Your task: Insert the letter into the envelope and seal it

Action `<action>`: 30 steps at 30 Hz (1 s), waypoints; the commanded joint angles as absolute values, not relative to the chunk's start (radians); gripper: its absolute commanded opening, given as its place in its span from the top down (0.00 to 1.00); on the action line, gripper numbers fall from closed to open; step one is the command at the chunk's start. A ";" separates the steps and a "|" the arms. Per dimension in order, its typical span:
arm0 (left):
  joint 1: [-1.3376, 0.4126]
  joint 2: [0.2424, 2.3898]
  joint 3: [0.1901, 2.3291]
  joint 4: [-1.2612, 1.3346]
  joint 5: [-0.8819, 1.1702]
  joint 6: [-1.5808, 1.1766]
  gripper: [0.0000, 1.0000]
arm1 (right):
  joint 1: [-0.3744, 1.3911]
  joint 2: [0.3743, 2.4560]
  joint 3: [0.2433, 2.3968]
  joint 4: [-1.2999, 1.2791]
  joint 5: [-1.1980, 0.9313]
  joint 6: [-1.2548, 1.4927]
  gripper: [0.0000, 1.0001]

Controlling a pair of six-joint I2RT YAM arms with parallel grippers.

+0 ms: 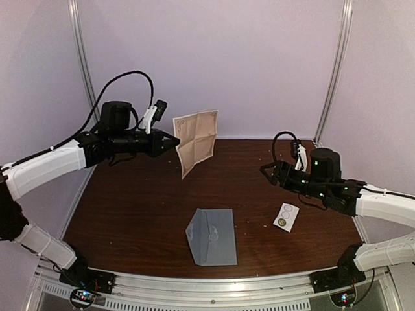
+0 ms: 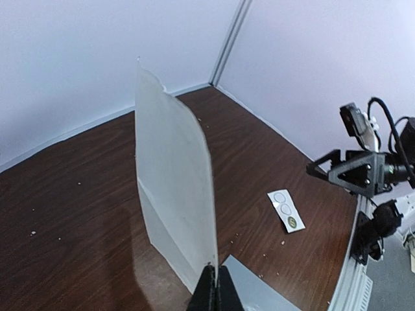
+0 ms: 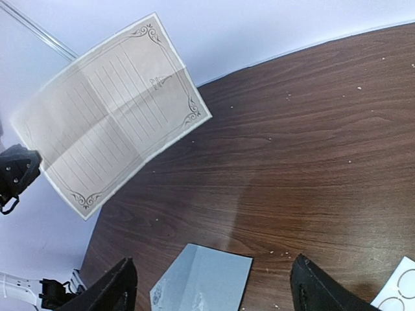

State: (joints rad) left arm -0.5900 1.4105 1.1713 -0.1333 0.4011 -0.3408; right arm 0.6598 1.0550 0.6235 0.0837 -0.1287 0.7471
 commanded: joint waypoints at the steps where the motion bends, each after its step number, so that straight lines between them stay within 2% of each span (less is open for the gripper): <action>1: -0.586 1.315 1.207 -0.300 0.583 -0.184 1.00 | 0.644 1.015 0.611 0.236 -0.313 0.638 0.13; 6: -0.588 1.249 1.246 -0.338 0.729 -0.174 1.00 | 0.644 0.992 0.592 0.341 -0.412 0.585 0.02; 14: -0.588 1.227 1.302 -0.416 0.847 -0.150 1.00 | 0.643 1.023 0.651 0.384 -0.482 0.538 0.01; 24: -0.588 1.196 1.293 -0.417 0.923 -0.153 1.00 | 0.644 1.097 0.767 0.306 -0.509 0.443 0.00; 27: -0.588 1.191 1.290 -0.417 0.922 -0.159 1.00 | 0.643 1.129 0.787 0.359 -0.604 0.454 0.05; 30: -0.587 1.190 1.289 -0.417 0.923 -0.164 1.00 | 0.644 1.145 0.787 0.427 -0.675 0.488 0.19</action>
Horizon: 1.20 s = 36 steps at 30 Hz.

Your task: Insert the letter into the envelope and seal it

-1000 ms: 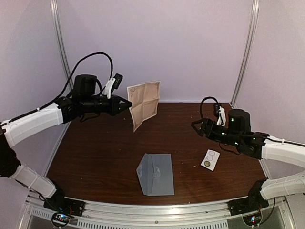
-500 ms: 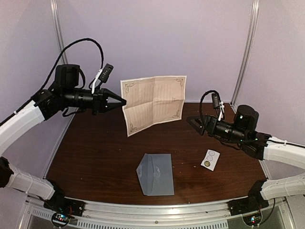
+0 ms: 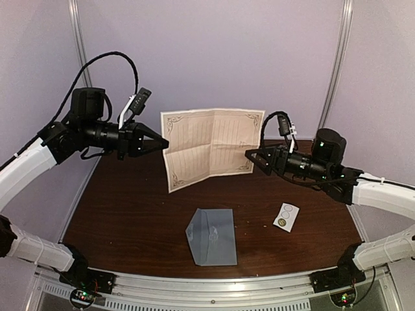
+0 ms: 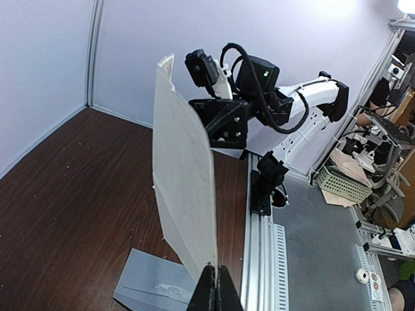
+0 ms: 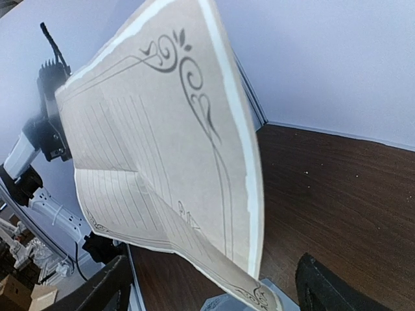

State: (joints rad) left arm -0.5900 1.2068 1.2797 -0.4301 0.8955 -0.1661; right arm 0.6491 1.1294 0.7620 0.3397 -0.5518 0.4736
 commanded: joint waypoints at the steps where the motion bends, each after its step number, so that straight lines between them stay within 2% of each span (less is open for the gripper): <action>1: -0.587 1.190 1.289 -0.417 0.922 -0.164 1.00 | 0.644 1.144 0.785 0.436 -0.679 0.492 0.24; 5: -0.588 1.191 1.284 -0.416 0.904 -0.162 1.00 | 0.644 1.143 0.777 0.440 -0.683 0.488 0.46; 12: -0.587 1.198 1.283 -0.417 0.892 -0.162 1.00 | 0.644 1.143 0.769 0.440 -0.702 0.492 0.66; 17: -0.586 1.206 1.284 -0.416 0.894 -0.163 1.00 | 0.644 1.140 0.767 0.446 -0.701 0.492 0.75; 20: -0.588 1.212 1.285 -0.416 0.893 -0.161 1.00 | 0.644 1.139 0.767 0.444 -0.689 0.493 0.87; 22: -0.587 1.213 1.283 -0.416 0.891 -0.161 1.00 | 0.643 1.138 0.764 0.442 -0.670 0.497 1.00; 25: -0.587 1.210 1.274 -0.405 0.875 -0.169 1.00 | 0.643 1.122 0.746 0.456 -0.621 0.507 1.00; 26: -0.587 1.208 1.269 -0.396 0.863 -0.178 0.93 | 0.642 1.114 0.738 0.459 -0.601 0.511 1.00; 29: -0.586 1.187 1.262 -0.376 0.817 -0.196 0.59 | 0.638 1.082 0.717 0.454 -0.524 0.514 1.00; 30: -0.587 1.177 1.262 -0.371 0.790 -0.202 0.50 | 0.634 1.074 0.709 0.461 -0.517 0.517 1.00; 32: -0.586 1.146 1.261 -0.345 0.724 -0.219 0.38 | 0.628 1.063 0.691 0.483 -0.525 0.527 1.00; 36: -0.585 1.070 1.255 -0.271 0.579 -0.253 0.22 | 0.624 1.056 0.683 0.497 -0.577 0.532 1.00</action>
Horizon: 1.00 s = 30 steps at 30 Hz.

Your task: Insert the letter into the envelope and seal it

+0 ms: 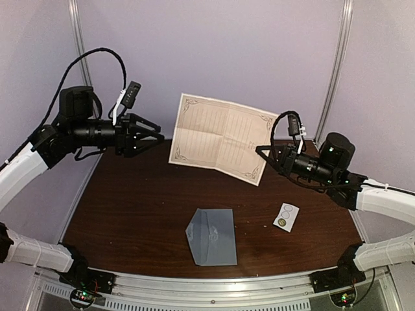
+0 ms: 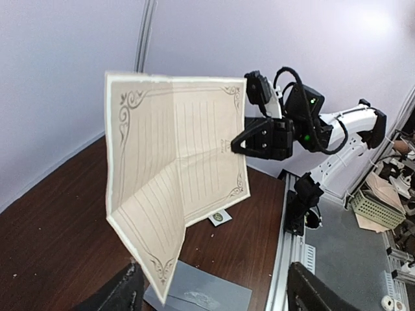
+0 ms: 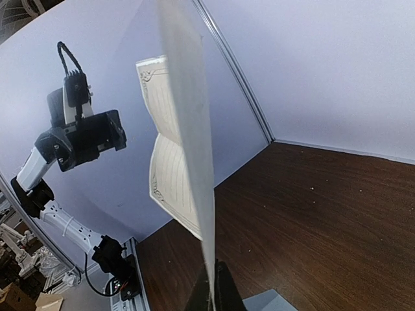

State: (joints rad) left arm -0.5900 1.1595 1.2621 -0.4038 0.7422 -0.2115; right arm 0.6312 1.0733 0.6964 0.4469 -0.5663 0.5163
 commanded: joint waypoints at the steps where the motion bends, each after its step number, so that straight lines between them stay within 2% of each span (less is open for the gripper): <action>1: -0.584 1.055 1.254 -0.249 0.541 -0.263 0.19 | 0.624 1.055 0.684 0.499 -0.595 0.531 1.00; 6: -0.583 1.040 1.264 -0.207 0.309 -0.309 0.10 | 0.624 1.042 0.700 0.489 -0.685 0.514 1.00; 18: -0.559 1.166 1.201 -0.209 0.017 -0.429 0.09 | 0.624 0.977 0.765 0.300 -0.793 0.426 1.00; 23: -0.558 1.248 1.142 -0.172 0.063 -0.471 0.09 | 0.623 0.958 0.788 0.292 -0.830 0.427 1.00; 30: -0.562 1.387 1.041 -0.023 0.299 -0.531 0.16 | 0.627 0.971 0.836 0.338 -0.849 0.463 1.00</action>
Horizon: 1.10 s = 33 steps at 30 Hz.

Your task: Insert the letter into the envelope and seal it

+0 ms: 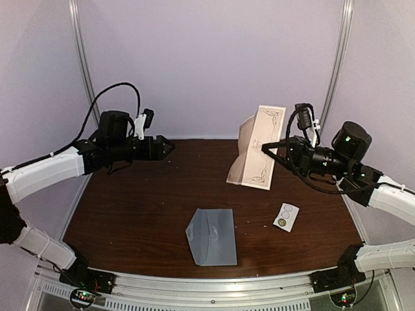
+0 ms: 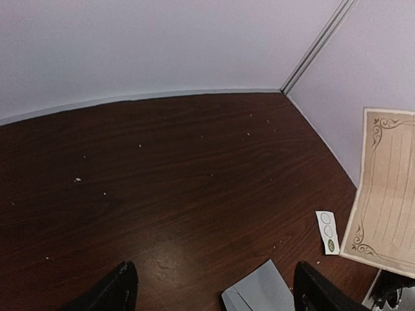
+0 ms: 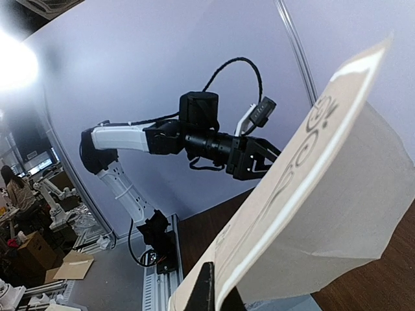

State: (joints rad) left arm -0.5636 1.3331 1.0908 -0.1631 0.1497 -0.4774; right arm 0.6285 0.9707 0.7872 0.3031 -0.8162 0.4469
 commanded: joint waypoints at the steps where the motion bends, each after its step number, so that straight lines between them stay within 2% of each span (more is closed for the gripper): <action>1: -0.564 1.402 1.031 -0.009 0.320 -0.538 0.16 | 0.632 0.978 0.845 0.345 -0.850 0.466 1.00; 15: -0.624 1.516 1.022 0.153 0.459 -0.586 0.16 | 0.874 1.149 1.135 0.271 -0.898 0.358 1.00; 22: -0.669 1.508 1.023 0.260 0.618 -0.584 0.16 | 0.907 1.134 1.105 0.274 -0.881 0.340 1.00; 26: -0.686 1.463 0.998 0.416 0.760 -0.639 0.16 | 0.888 1.136 1.074 0.228 -0.810 0.349 1.00; 33: -0.689 1.348 0.915 0.652 0.872 -0.763 0.16 | 0.832 1.157 1.017 0.203 -0.750 0.397 1.00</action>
